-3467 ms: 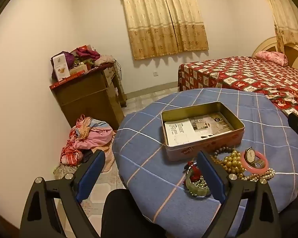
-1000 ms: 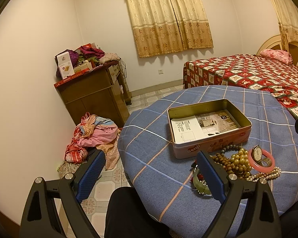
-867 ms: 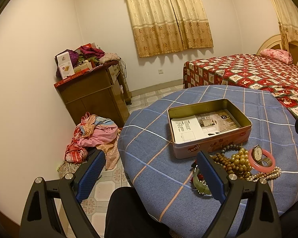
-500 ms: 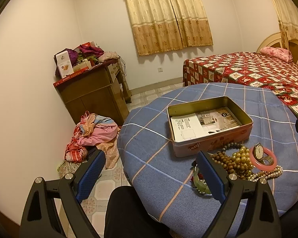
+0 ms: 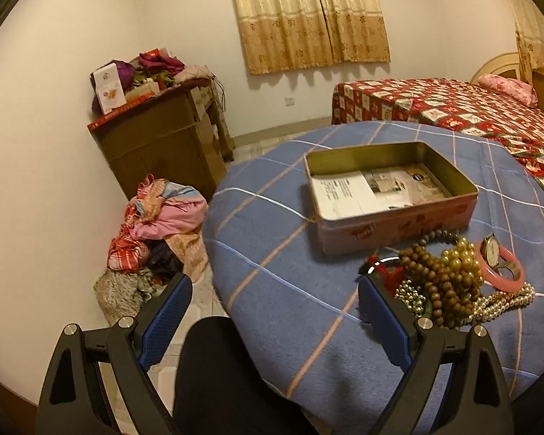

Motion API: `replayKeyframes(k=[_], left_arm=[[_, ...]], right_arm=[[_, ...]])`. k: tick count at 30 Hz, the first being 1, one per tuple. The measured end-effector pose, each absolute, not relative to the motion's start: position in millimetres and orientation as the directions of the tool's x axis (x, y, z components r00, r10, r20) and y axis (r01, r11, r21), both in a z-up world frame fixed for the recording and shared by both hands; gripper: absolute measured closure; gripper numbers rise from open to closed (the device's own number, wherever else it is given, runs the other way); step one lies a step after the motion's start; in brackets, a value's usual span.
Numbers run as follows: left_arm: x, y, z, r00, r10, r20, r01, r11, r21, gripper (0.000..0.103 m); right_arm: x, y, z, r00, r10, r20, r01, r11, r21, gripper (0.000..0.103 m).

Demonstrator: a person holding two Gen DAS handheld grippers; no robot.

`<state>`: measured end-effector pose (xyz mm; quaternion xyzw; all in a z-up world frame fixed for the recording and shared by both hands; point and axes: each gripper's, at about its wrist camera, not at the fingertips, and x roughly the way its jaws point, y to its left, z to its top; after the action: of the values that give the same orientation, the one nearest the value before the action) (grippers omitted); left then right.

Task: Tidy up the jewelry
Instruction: 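Lower the left tool onto the green jade bangle and close it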

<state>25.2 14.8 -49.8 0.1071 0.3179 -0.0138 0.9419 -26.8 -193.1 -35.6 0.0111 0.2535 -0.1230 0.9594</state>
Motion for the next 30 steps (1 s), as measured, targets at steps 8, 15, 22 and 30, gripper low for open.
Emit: replayKeyframes(k=[8,15,22,30], left_arm=[[26.2,-11.5,-66.9,0.774,-0.035,-0.632,0.187,0.967,0.176,0.010],[32.8,-16.7,-79.8,0.743,-0.091,-0.663,0.233,0.964,0.128,0.026],[38.1,-27.7,-91.4,0.669,-0.223,-0.709,0.338,0.941,0.023,0.078],[35.7,-14.9,-73.3,0.690,-0.253,-0.678,0.338,0.941,-0.006,0.096]], right_arm=[[-20.7,-197.7,-50.3,0.815,-0.240,-0.528,0.252,0.966,-0.050,0.000],[-18.4,-192.8,-54.3,0.812,-0.234,-0.535,0.242,0.969,-0.056,0.000],[-17.4,-191.8,-53.7,0.814,-0.235,-0.532,0.245,0.968,-0.052,0.000],[-15.2,-195.5,-56.2,0.810,-0.236,-0.537,0.248,0.967,-0.051,0.000]])
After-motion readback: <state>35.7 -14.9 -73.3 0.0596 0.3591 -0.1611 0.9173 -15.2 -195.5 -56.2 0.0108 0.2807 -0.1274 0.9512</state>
